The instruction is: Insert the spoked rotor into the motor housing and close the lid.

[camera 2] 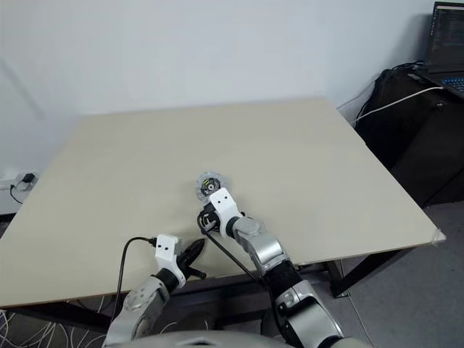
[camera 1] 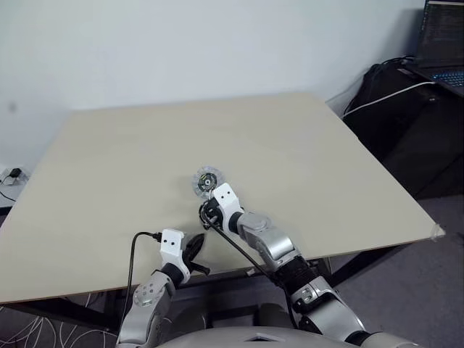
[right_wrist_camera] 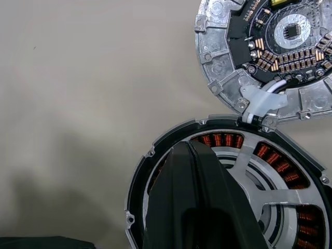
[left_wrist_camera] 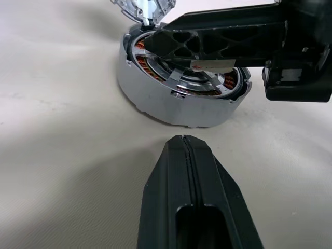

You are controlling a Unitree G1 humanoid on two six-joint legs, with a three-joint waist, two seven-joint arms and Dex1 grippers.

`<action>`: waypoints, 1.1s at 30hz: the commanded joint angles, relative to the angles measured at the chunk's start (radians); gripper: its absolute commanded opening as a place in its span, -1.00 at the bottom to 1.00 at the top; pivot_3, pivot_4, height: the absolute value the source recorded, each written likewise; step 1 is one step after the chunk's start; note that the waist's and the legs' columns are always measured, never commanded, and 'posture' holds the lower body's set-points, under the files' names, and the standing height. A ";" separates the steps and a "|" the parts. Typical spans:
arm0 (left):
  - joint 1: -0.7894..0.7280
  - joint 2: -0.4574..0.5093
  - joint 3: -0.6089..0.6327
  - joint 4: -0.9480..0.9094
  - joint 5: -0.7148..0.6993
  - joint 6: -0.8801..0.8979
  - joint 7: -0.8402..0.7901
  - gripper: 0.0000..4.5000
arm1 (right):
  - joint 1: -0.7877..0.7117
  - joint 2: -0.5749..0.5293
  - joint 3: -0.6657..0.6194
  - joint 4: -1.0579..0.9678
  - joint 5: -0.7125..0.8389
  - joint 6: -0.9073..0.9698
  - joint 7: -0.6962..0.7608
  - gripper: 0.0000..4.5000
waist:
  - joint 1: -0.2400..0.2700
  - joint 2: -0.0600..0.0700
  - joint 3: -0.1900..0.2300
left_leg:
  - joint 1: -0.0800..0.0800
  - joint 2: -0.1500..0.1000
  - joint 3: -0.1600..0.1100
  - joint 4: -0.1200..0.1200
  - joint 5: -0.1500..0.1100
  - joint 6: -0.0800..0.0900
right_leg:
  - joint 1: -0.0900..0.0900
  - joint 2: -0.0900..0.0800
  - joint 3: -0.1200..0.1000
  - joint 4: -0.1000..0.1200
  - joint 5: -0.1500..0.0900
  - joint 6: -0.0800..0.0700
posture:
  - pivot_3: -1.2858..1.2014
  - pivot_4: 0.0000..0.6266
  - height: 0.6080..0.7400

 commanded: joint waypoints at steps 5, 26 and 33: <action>-0.005 0.001 -0.002 -0.053 -0.009 -0.001 -0.001 -1.00 | 0.078 -0.051 -0.046 -0.213 0.055 -0.020 0.108 -0.98 | 0.001 0.000 0.001 | 0.001 0.000 0.000 0.000 0.000 0.000 | 0.001 0.000 0.000 0.000 0.000 0.001 | 0.03 -1.00 1.00; 0.000 -0.028 -0.009 -0.094 -0.015 0.036 0.021 -1.00 | -0.324 -0.494 0.383 -0.201 -0.348 -0.330 0.655 0.68 | 0.002 -0.009 0.008 | -0.001 0.001 0.000 0.001 0.000 0.000 | -0.001 0.000 -0.002 -0.001 0.000 0.001 | 0.03 -1.00 1.00; 0.010 -0.040 -0.006 -0.096 -0.014 0.025 0.032 -1.00 | -0.447 -0.440 0.453 -0.003 -0.463 -0.519 0.738 0.68 | 0.004 -0.009 0.008 | -0.001 0.000 0.000 0.001 0.000 0.000 | -0.001 0.000 -0.001 -0.001 0.003 -0.005 | 0.03 -1.00 1.00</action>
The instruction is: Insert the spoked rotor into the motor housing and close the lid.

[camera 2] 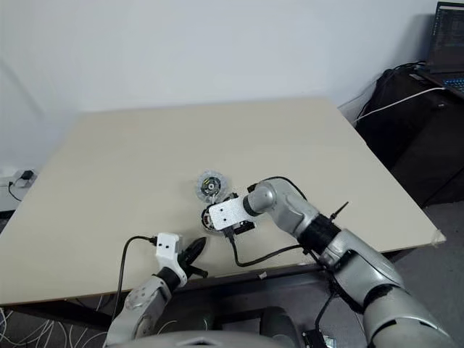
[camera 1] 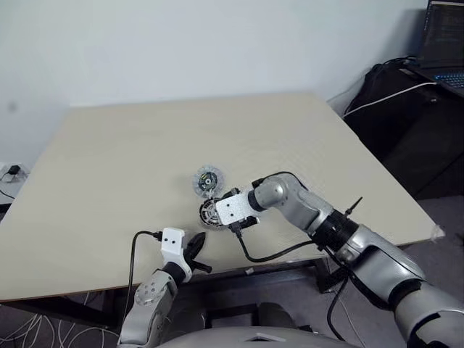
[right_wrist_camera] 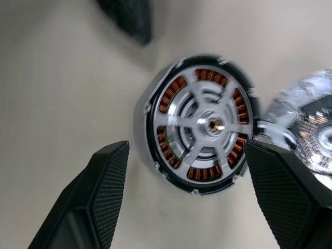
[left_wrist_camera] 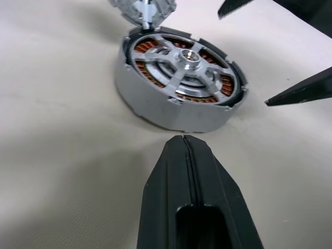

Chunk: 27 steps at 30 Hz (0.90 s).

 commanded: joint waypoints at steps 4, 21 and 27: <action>0.001 -0.014 -0.001 -0.038 -0.011 -0.028 0.010 -1.00 | -0.070 0.028 0.019 0.106 -0.072 -0.165 0.062 0.68 | 0.000 0.000 0.000 | 0.000 0.000 0.000 0.000 0.000 0.000 | 0.000 0.000 0.000 0.000 0.000 0.000 | 0.03 -1.00 1.00; -0.002 -0.026 0.005 0.006 -0.012 -0.072 0.010 -1.00 | -0.085 0.093 0.010 0.202 -0.167 -0.262 0.125 0.16 | -0.001 0.001 0.000 | 0.001 0.000 0.000 0.000 0.000 -0.001 | 0.000 0.000 0.000 0.002 0.000 -0.001 | 0.03 -1.00 1.00; -0.002 -0.028 0.006 0.009 -0.012 -0.080 0.013 -1.00 | -0.096 0.103 0.007 0.225 -0.184 -0.258 0.125 -0.74 | 0.000 0.001 -0.001 | 0.001 0.000 0.000 0.000 0.000 -0.001 | 0.000 0.000 0.000 0.002 0.000 -0.001 | 0.03 -1.00 1.00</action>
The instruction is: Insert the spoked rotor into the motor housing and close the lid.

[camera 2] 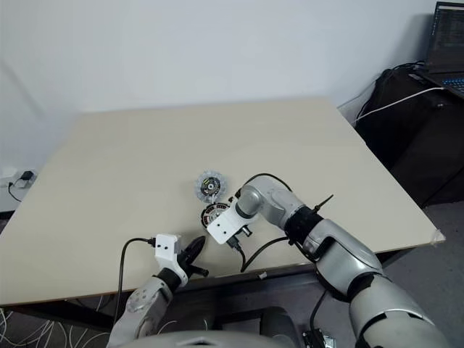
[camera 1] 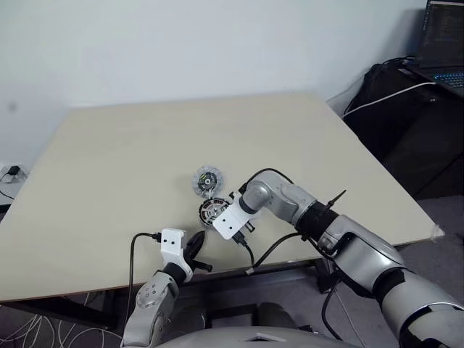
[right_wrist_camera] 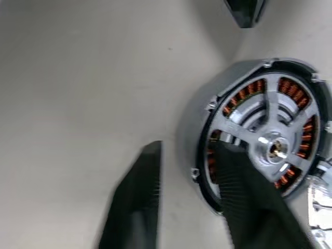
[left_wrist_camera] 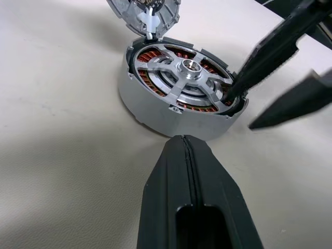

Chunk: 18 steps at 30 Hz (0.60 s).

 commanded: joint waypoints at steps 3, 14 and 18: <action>-0.010 -0.008 0.003 -0.006 -0.008 -0.030 0.002 -1.00 | -0.025 0.003 -0.024 0.018 -0.018 -0.005 0.009 -0.96 | -0.001 0.000 0.000 | 0.000 0.000 0.000 0.000 0.000 0.000 | 0.000 0.000 0.000 0.000 0.000 0.000 | 0.03 -1.00 1.00; -0.019 -0.007 0.001 -0.005 -0.009 -0.025 -0.001 -1.00 | 0.012 0.005 -0.091 0.015 0.019 0.063 -0.010 -0.98 | -0.001 0.000 0.000 | 0.001 0.000 0.000 0.000 0.001 -0.001 | 0.001 0.000 0.000 0.001 0.000 0.000 | 0.03 -1.00 1.00; -0.033 -0.003 0.000 0.015 -0.008 -0.028 -0.010 -1.00 | 0.061 -0.015 -0.186 -0.085 0.085 0.149 -0.024 -0.98 | 0.002 0.000 0.000 | 0.001 0.000 0.000 0.001 0.001 -0.001 | 0.000 0.000 0.000 0.001 0.000 0.000 | 0.03 -1.00 1.00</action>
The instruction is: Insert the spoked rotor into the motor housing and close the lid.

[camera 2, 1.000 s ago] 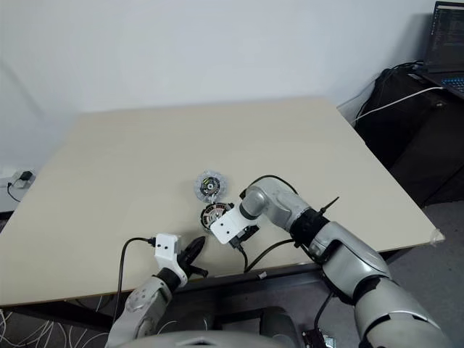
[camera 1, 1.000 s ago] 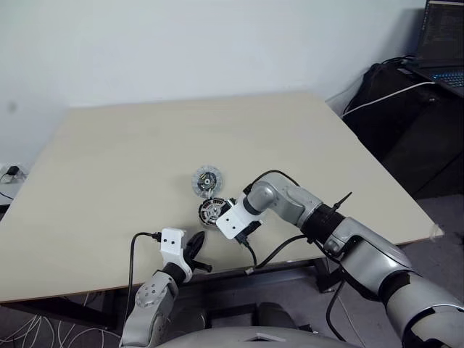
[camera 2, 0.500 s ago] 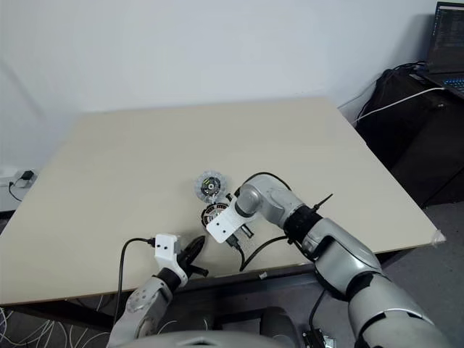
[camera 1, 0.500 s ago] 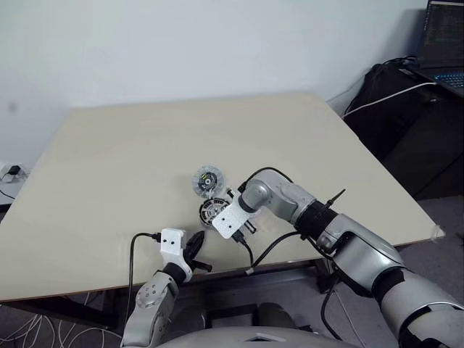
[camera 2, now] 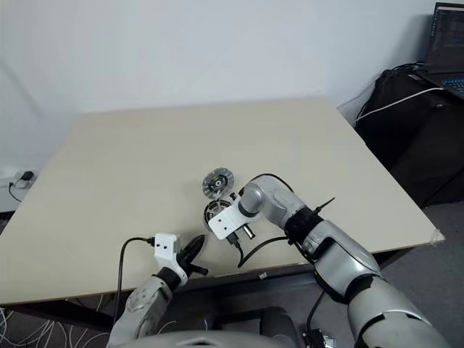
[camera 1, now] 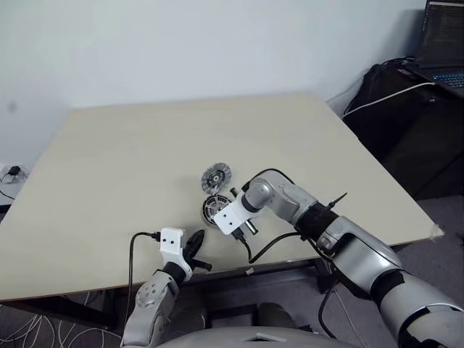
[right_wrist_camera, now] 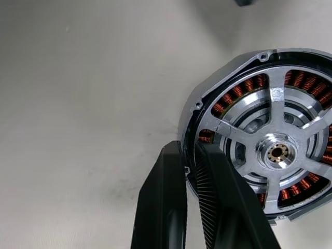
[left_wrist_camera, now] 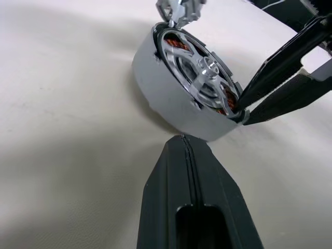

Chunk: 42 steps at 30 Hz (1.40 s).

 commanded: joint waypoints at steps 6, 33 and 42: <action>-0.037 0.001 -0.001 0.029 -0.013 -0.019 -0.026 -1.00 | 0.123 -0.154 -0.187 -0.382 0.127 0.224 0.082 -0.98 | 0.013 0.000 0.000 | -0.005 0.000 0.000 0.000 0.000 0.001 | -0.004 0.000 0.000 -0.001 0.000 0.000 | 0.03 -1.00 1.00; -0.049 -0.008 -0.006 0.023 -0.012 0.002 -0.037 -1.00 | 0.260 0.147 -0.607 -0.823 0.620 1.730 -0.407 -0.98 | 0.031 0.000 0.000 | -0.020 0.000 0.000 0.009 -0.001 0.001 | -0.016 -0.002 -0.002 0.000 0.004 0.000 | 0.03 -1.00 1.00; -0.029 -0.012 -0.004 -0.004 -0.015 0.004 -0.017 -1.00 | 0.271 0.223 -0.654 -0.709 0.779 1.730 -0.687 -0.98 | 0.023 0.002 -0.003 | -0.020 0.000 0.000 0.008 -0.001 0.001 | -0.016 -0.001 -0.001 0.000 0.004 -0.001 | 0.03 -1.00 1.00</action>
